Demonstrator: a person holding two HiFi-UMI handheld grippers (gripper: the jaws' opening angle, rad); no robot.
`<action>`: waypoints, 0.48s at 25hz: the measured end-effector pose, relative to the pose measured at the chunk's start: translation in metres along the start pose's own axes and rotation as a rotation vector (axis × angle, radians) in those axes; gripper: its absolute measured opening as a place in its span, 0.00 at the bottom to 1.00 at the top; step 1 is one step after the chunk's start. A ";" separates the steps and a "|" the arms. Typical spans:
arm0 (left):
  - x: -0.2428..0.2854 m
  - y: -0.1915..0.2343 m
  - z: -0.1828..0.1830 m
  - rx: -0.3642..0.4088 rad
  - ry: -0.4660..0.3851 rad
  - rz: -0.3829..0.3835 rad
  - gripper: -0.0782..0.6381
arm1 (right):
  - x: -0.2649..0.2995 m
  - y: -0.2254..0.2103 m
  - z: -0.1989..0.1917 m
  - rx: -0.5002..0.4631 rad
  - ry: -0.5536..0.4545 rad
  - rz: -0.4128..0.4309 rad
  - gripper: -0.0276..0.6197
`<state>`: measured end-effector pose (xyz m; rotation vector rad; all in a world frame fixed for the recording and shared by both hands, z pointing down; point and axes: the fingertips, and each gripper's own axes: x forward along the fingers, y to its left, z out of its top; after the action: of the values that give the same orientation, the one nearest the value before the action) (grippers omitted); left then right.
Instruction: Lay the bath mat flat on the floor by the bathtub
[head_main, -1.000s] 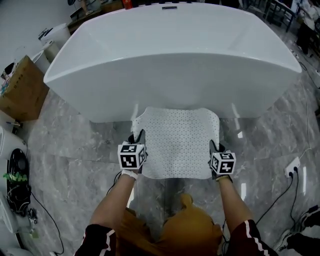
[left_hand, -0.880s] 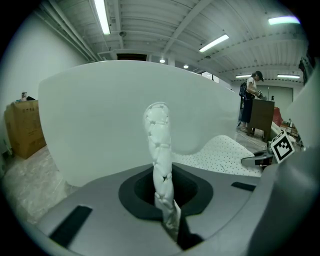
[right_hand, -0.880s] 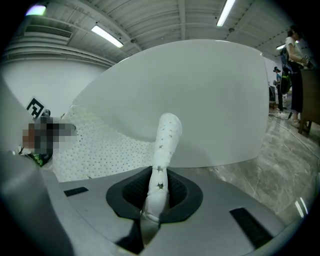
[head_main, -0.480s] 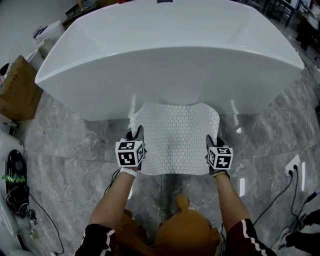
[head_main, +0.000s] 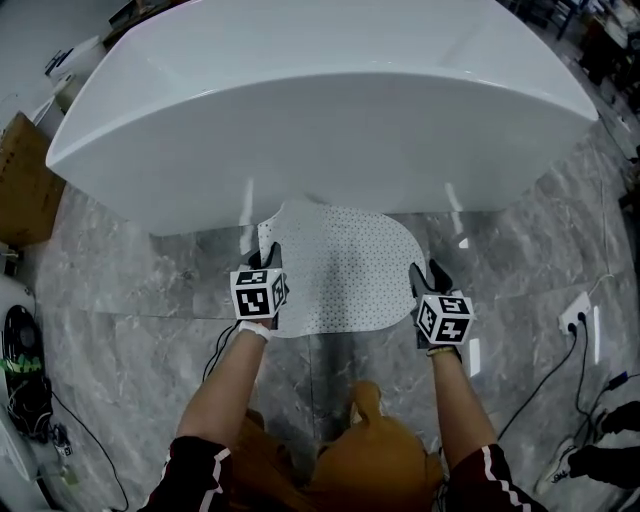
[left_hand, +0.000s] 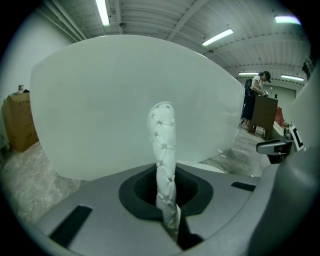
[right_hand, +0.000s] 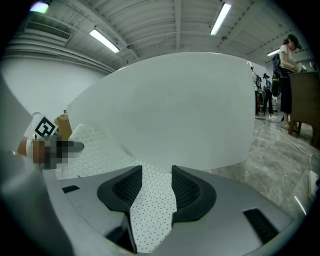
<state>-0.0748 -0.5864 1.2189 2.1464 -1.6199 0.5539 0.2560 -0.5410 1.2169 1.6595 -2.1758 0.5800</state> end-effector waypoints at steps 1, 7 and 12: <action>0.000 0.002 -0.001 -0.001 0.002 0.004 0.15 | -0.003 0.001 -0.001 0.002 -0.002 0.006 0.36; -0.005 0.014 -0.006 -0.008 0.011 0.028 0.15 | -0.014 0.012 -0.006 -0.012 -0.001 0.031 0.35; -0.012 0.027 -0.008 -0.022 0.009 0.044 0.15 | -0.016 0.018 -0.003 -0.018 -0.005 0.030 0.35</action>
<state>-0.1046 -0.5790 1.2212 2.0935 -1.6643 0.5556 0.2429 -0.5224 1.2097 1.6236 -2.2067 0.5636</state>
